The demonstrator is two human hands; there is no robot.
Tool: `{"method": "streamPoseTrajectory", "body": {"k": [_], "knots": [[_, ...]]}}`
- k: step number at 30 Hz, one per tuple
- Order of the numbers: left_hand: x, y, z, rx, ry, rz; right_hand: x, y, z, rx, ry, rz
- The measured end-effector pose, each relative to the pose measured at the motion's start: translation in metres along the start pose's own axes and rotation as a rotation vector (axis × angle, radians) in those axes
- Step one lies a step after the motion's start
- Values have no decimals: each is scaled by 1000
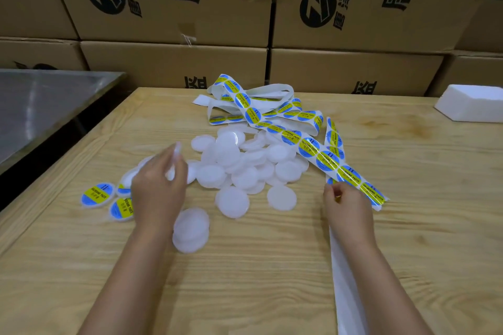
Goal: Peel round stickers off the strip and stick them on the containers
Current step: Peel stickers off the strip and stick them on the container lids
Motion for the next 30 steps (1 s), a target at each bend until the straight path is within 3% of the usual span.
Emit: {"method": "streamPoseTrajectory", "body": {"k": [4,8,12,17,21,25,28,30], "knots": [[2,40,0,326,180,117,0,-3,-4,-8,-13,11],[1,49,0,448,197,103,-1,-5,-3,-77,-35,21],[-1,49,-1,481,168,85,-1,-13,-5,-73,19,-62],[-1,57,-3,470,171,121,-4,-5,-12,-153,157,48],[3,24,-5,445,93,-161,-6,10,-17,-234,261,264],[-9,-49,-20,204,9,-564,-6,9,-16,-197,287,285],[-38,-103,-58,-12,221,-706,-1,3,-18,-229,267,251],[-56,-127,-88,-21,446,-774,2,0,-20,-250,257,224]]}}
Point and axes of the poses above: each hand's wrist, its own x-axis towards the middle knuckle, its own z-axis out of the back of the hand, y = z × x, the point moved 7 cm from there along x, towards the middle knuckle, and after that the axes turned 8 degrees about -z, right-handed, at the moved point
